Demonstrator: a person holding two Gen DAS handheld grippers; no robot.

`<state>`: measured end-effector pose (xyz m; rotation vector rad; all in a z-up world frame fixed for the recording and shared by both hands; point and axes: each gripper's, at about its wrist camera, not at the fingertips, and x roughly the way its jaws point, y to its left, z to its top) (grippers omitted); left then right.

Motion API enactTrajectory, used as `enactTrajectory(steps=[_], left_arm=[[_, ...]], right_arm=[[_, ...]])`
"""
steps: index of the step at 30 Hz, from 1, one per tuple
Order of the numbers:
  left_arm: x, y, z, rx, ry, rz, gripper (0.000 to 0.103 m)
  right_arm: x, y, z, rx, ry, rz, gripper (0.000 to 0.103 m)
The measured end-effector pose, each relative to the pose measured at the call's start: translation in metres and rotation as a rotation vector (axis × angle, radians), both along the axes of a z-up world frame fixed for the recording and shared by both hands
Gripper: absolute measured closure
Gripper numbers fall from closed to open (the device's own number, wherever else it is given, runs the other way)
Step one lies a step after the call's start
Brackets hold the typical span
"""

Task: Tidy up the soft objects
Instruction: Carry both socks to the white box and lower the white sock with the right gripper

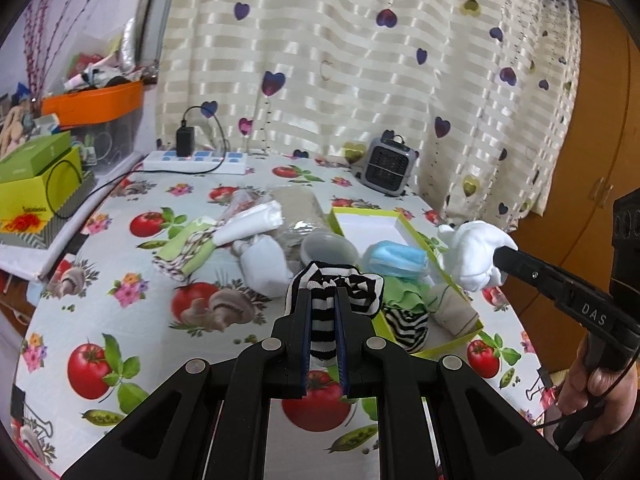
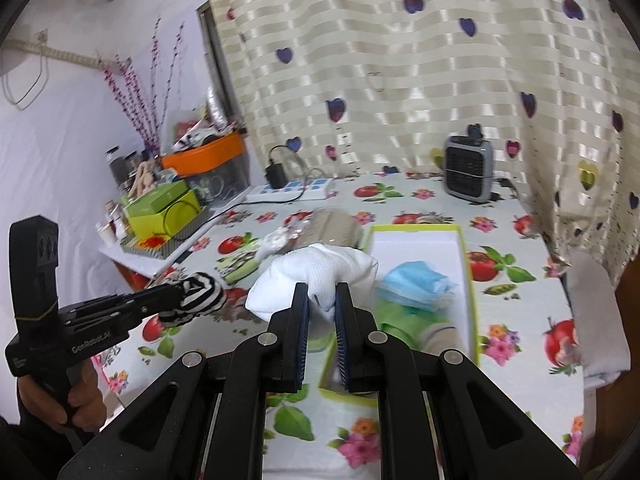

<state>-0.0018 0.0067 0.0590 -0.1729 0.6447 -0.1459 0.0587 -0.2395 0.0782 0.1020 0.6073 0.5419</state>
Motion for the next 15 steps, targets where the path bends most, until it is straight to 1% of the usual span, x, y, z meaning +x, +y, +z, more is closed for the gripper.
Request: enactTrajectory(steps=[8,15], left_arm=[[0.006,-0.017,-0.001,0.008,0.012,-0.042,0.093],[0.013,-0.027,-0.006,0.010,0.033,-0.065,0.093]], right_arm=[[0.003,-0.024,-0.004,0.007,0.018,-0.056,0.090],[0.011,-0.030,-0.016,0.003,0.049,-0.068,0.090]])
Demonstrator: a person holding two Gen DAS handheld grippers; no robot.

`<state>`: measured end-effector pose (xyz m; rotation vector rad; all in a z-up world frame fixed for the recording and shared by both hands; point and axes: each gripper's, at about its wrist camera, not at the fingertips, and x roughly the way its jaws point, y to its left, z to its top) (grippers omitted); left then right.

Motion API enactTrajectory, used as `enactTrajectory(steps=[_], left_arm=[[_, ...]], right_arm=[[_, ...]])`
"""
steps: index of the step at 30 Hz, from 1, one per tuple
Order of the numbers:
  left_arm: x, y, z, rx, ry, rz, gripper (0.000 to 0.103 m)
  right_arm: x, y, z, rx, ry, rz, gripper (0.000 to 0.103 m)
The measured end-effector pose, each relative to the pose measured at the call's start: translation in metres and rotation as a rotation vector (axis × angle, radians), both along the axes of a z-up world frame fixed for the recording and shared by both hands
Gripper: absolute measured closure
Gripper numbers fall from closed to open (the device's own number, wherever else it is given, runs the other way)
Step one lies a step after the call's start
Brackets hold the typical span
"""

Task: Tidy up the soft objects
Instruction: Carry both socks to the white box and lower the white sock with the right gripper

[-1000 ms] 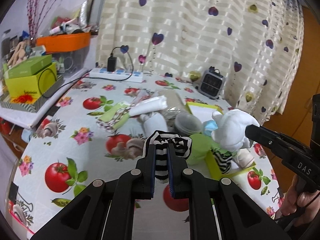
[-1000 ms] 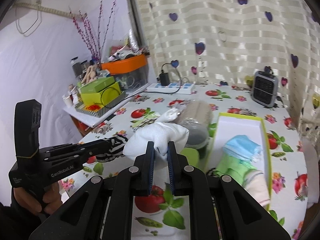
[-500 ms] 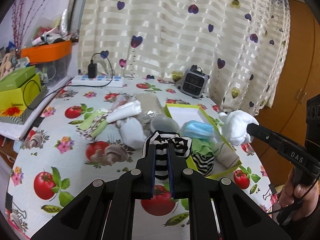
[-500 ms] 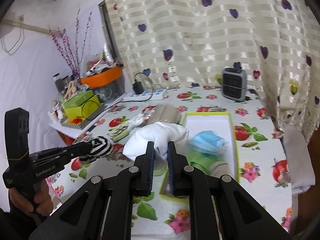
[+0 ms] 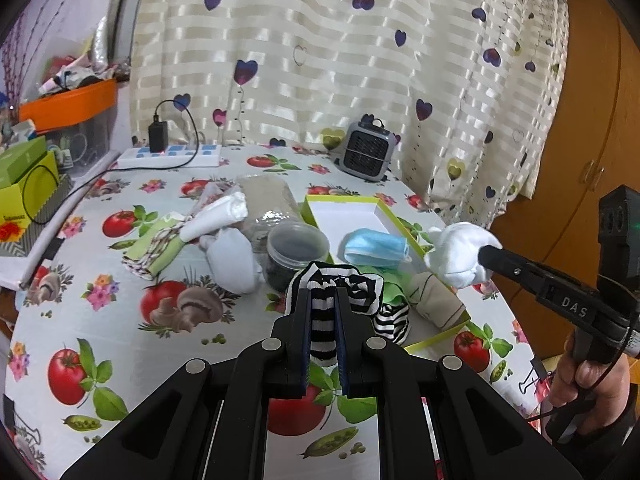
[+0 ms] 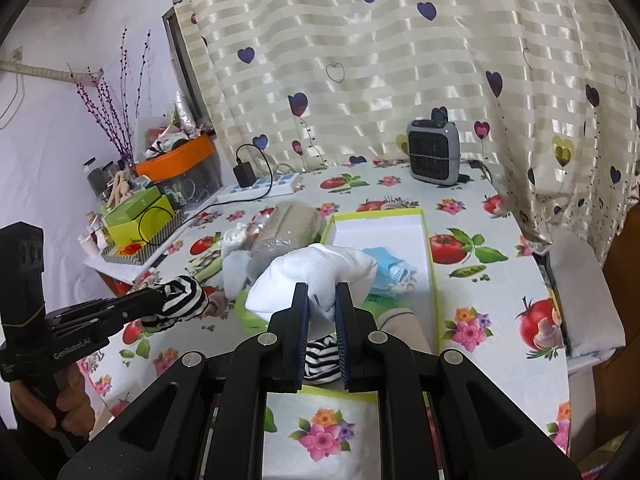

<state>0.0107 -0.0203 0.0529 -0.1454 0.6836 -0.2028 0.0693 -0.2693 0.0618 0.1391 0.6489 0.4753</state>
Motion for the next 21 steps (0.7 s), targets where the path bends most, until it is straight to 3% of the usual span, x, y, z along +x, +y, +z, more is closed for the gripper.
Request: enactTrajectory(steps=[21], left_arm=[[0.027,-0.024,-0.006,0.010,0.026,-0.048,0.093]], right_arm=[[0.029,0.009,-0.062,-0.081,0.156,0.038,0.090]])
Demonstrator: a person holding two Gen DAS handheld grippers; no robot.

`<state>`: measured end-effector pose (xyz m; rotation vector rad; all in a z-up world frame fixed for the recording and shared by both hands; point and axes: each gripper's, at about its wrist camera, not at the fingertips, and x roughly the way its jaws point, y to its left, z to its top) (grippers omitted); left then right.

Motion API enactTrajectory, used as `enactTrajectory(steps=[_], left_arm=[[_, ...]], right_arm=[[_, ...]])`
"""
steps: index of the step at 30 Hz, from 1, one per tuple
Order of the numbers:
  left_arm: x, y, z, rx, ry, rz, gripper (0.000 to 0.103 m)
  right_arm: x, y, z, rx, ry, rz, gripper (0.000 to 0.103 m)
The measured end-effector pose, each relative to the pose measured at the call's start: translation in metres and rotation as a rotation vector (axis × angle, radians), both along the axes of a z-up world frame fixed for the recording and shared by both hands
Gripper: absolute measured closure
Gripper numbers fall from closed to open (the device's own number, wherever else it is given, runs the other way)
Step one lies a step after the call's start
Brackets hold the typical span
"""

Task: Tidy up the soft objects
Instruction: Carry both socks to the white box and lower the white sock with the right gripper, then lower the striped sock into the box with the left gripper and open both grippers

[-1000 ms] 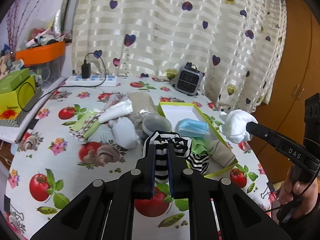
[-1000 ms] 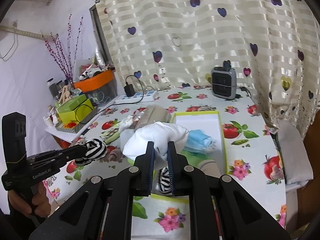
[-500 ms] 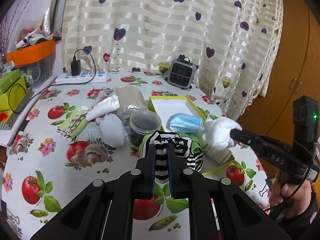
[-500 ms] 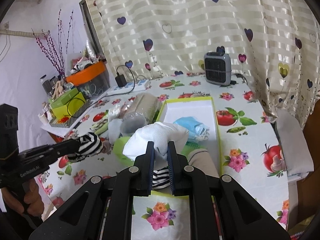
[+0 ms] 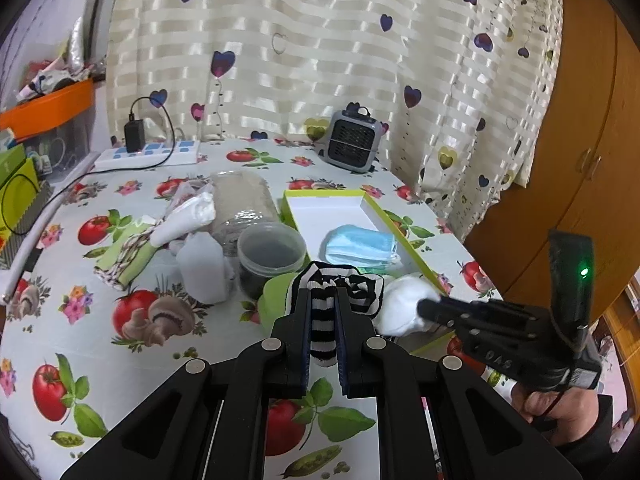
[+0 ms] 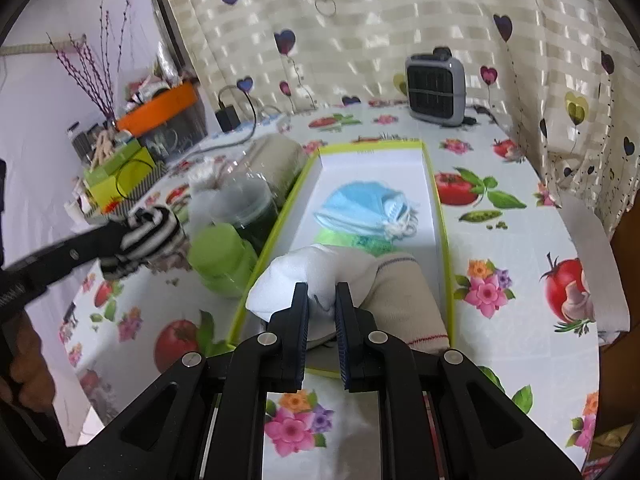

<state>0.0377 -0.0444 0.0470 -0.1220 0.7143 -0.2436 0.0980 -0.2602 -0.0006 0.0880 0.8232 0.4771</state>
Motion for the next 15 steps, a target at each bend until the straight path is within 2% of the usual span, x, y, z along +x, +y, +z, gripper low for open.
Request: enactTrajectory(steps=[5,10,15], left_arm=[[0.011,-0.011,-0.003,0.002,0.009,-0.018,0.093],[0.025,-0.023,-0.007,0.001,0.019,-0.042,0.093],[0.044,-0.035,-0.016,-0.001,0.042,-0.051,0.093]], right_arm=[[0.002,0.002,-0.008,-0.056,0.028,0.012,0.085],[-0.003,-0.004,-0.001,-0.073,-0.013,0.003,0.067],[-0.004,-0.012,0.007,-0.060,-0.038,-0.010,0.066]])
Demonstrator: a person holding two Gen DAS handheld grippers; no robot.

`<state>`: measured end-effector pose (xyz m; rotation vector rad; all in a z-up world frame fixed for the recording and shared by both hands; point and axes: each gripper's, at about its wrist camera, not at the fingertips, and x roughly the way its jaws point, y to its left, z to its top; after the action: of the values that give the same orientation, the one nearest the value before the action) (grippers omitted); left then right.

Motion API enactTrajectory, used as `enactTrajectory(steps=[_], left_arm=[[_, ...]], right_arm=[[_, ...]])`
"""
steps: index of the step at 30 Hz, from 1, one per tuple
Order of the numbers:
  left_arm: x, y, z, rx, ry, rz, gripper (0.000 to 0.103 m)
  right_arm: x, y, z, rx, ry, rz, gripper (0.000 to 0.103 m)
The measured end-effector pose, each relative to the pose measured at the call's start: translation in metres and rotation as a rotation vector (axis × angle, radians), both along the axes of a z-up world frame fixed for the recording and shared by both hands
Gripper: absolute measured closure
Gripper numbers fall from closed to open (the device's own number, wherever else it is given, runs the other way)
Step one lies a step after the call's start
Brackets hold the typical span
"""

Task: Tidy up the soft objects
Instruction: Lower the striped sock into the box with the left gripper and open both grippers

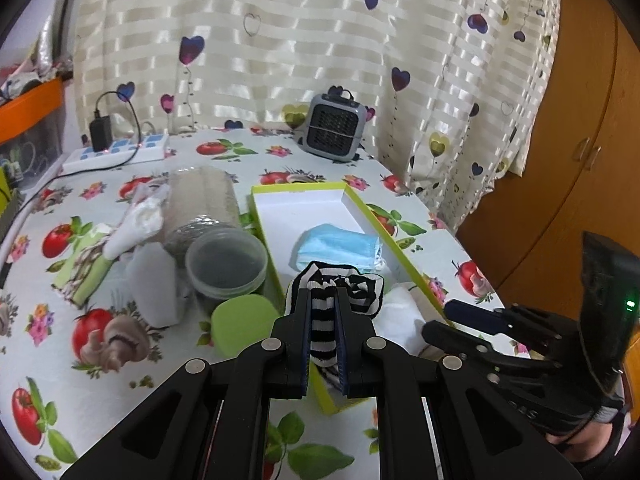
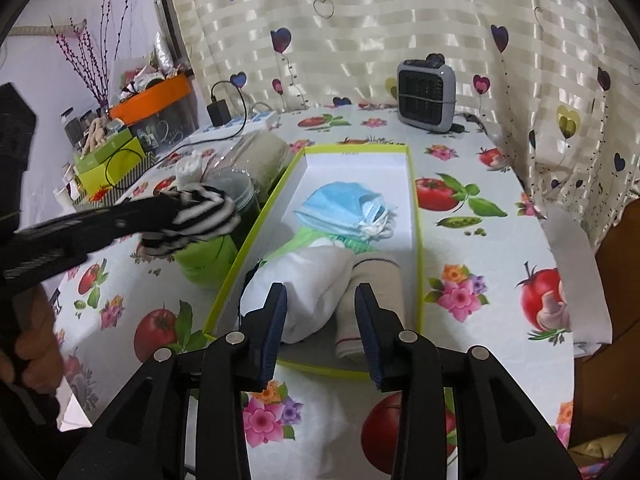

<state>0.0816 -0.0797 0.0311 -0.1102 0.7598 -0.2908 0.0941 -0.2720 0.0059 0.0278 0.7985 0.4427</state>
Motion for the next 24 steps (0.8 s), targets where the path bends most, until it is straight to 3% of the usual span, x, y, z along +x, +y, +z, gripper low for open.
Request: enactTrajectory(steps=[13,20,24], left_arm=[[0.049,-0.027,-0.029,-0.019,0.085,-0.042,0.092],[0.057,-0.029,-0.037,-0.032,0.103,-0.062,0.080],[0.051,-0.025,-0.030,-0.036,0.084,-0.057,0.079]], right_arm=[[0.013,-0.013,-0.005,0.022,0.016,-0.028,0.066],[0.016,-0.018,-0.007,0.031,0.017,-0.036,0.066],[0.014,-0.018,-0.005,0.034,0.011,-0.035,0.066]])
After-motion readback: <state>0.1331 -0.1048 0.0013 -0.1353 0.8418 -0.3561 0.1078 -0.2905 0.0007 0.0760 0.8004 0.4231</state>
